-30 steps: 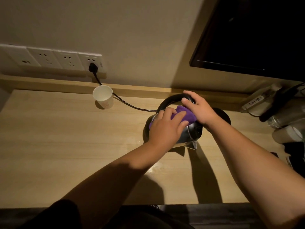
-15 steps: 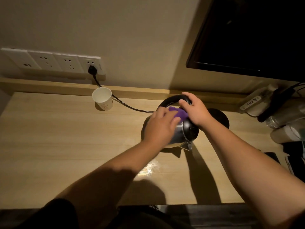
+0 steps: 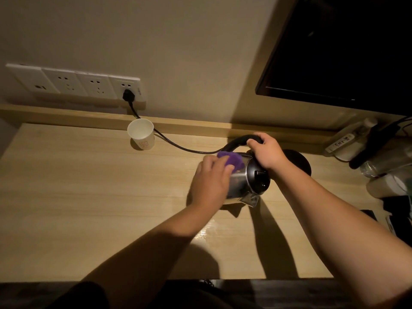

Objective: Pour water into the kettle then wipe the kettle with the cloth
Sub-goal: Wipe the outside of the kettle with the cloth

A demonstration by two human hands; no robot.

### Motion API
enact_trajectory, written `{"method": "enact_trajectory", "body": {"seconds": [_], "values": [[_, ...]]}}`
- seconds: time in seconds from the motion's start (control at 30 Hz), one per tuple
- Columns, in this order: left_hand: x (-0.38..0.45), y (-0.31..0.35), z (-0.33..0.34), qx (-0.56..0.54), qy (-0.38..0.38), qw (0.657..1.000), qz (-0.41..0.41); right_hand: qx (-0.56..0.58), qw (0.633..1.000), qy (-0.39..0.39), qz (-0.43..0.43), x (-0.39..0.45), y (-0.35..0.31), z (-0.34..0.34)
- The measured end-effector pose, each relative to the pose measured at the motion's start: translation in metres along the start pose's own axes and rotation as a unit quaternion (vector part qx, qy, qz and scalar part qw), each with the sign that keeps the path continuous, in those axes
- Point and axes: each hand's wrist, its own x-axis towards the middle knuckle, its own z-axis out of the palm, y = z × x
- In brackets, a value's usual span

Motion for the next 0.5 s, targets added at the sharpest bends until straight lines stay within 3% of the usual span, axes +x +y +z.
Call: {"method": "enact_trajectory", "body": {"seconds": [0.1, 0.2, 0.3, 0.4, 0.5], "values": [[-0.004, 0.02, 0.003, 0.018, 0.017, 0.996, 0.089, 0.001, 1.0, -0.006, -0.002, -0.001, 0.002, 0.001], [0.017, -0.008, -0.001, 0.0, -0.028, 1.0, -0.008, 0.004, 1.0, -0.007, -0.002, -0.007, 0.005, -0.001], [0.053, -0.048, -0.01, -0.014, -0.133, 0.985, -0.109, 0.011, 1.0, -0.01, -0.018, -0.009, 0.006, 0.001], [0.066, -0.057, -0.016, -0.008, -0.193, 0.976, -0.098, 0.004, 1.0, -0.004, -0.027, -0.01, 0.002, 0.006], [0.046, -0.043, -0.018, -0.007, -0.133, 0.988, -0.077, -0.001, 1.0, 0.002, -0.02, -0.012, 0.003, 0.005]]}}
